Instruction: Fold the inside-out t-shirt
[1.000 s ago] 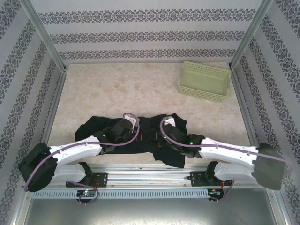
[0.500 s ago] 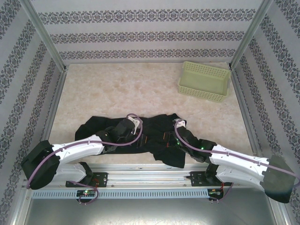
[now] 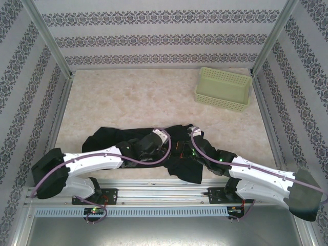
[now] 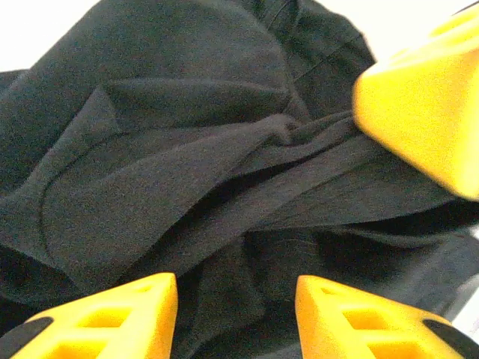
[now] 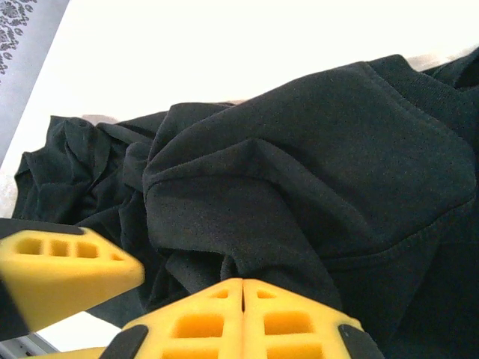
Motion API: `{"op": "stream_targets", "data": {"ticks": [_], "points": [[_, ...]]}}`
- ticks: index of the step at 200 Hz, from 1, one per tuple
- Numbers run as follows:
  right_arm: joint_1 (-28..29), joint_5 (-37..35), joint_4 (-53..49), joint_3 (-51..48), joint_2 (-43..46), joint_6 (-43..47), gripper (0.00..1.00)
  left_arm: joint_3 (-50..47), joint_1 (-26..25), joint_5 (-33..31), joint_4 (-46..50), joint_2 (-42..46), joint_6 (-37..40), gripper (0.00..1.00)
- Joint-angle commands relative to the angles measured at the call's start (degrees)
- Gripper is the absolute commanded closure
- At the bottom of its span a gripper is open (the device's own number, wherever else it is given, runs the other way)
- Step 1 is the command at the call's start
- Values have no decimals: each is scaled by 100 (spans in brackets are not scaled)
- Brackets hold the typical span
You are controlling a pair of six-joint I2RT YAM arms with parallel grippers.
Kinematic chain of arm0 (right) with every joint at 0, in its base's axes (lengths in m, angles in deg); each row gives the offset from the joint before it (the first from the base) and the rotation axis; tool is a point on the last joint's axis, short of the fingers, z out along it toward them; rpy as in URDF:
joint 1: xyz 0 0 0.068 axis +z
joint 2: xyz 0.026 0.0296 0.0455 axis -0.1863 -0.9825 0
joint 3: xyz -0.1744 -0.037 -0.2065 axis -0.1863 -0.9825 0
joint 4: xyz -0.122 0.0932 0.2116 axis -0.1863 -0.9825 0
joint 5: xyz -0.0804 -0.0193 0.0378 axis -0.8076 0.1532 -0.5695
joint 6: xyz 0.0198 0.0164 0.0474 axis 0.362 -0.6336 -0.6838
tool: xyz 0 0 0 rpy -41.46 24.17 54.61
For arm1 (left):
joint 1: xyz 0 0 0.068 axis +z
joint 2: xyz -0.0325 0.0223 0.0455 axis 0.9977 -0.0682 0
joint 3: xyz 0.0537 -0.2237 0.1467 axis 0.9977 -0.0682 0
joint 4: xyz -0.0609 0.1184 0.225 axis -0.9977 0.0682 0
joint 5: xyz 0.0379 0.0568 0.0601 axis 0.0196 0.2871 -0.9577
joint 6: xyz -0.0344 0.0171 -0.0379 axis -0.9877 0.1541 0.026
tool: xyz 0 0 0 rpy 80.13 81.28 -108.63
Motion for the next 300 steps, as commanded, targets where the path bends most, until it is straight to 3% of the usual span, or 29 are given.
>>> {"op": "stream_targets", "data": {"ticks": [1,20,68,89,130,157,214,260,300], "points": [[-14,51,50,106,24,63,100,205,-14,-238,130,-304,66,56],[-12,25,16,94,49,72,100,298,-14,-141,123,-548,29,61],[-30,-359,-305,83,58,-48,100,38,-4,-361,-19,-189,-49,100],[-193,-588,-740,99,67,-180,100,-570,-1,-443,-511,736,-84,100],[-712,-140,-742,-77,128,-277,100,-1523,-14,92,-1488,2092,-78,100],[-726,-113,-999,138,155,-91,91,-1592,-14,304,-1710,2031,-73,100],[-589,37,-1994,424,444,-106,47,-1416,-14,518,-1986,1499,-136,100],[-40,-261,-2604,308,672,-1458,38,-1352,-23,614,-2051,1303,-146,100],[249,-226,-1755,248,265,-2028,37,-1331,-67,660,-2077,1261,-139,100]]}}
